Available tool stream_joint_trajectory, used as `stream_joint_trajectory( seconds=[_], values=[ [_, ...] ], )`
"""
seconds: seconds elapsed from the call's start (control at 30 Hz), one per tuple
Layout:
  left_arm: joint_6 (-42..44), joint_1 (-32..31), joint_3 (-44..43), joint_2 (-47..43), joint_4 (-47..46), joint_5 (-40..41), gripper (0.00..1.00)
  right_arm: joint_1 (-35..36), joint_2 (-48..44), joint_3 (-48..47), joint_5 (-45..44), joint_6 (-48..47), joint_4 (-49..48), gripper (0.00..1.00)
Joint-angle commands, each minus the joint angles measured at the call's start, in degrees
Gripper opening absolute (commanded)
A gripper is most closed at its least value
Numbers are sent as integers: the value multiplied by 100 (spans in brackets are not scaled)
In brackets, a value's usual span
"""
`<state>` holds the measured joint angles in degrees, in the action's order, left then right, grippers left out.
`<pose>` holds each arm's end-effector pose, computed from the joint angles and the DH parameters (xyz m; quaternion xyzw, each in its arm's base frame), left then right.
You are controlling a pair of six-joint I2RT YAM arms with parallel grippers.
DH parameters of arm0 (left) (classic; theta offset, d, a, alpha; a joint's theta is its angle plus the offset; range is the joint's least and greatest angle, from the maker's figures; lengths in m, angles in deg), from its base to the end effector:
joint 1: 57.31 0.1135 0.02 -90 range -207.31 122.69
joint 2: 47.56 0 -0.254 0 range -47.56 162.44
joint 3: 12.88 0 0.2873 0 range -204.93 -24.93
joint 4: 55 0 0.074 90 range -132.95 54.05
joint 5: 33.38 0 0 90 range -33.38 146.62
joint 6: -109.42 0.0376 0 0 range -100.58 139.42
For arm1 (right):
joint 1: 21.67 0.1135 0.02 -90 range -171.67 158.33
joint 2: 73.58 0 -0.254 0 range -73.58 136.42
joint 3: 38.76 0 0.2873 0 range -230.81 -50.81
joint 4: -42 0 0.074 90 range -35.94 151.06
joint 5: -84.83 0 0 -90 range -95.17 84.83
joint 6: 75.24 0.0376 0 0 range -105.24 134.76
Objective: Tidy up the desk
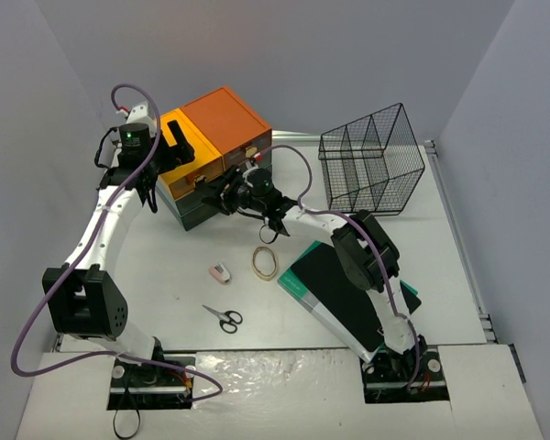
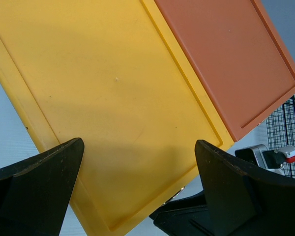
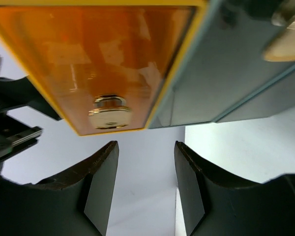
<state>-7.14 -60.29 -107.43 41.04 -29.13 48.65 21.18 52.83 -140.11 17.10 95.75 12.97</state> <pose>0.4033 -0.0262 0.3593 -0.1278 0.8077 -0.2010 0.5393 0.3859 0.3774 0.2038 0.0852 0.6787 0.6950 0.2215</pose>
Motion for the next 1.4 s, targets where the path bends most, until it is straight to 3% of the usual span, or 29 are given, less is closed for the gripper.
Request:
stream_joint_trajectory(
  seconds=[0.0,1.0,1.13,1.37],
  values=[
    [29,193,287,158,1166,384,97,-31,-416,-191,-56,-56,-331,46],
    [108,228,357,114,1216,419,97,-233,501,-920,-108,45,-545,44],
    [117,231,384,129,1199,427,97,-222,522,-856,-114,124,-696,38],
    [98,237,418,158,1167,410,97,-216,506,-785,-126,160,-818,18]
  ],
)
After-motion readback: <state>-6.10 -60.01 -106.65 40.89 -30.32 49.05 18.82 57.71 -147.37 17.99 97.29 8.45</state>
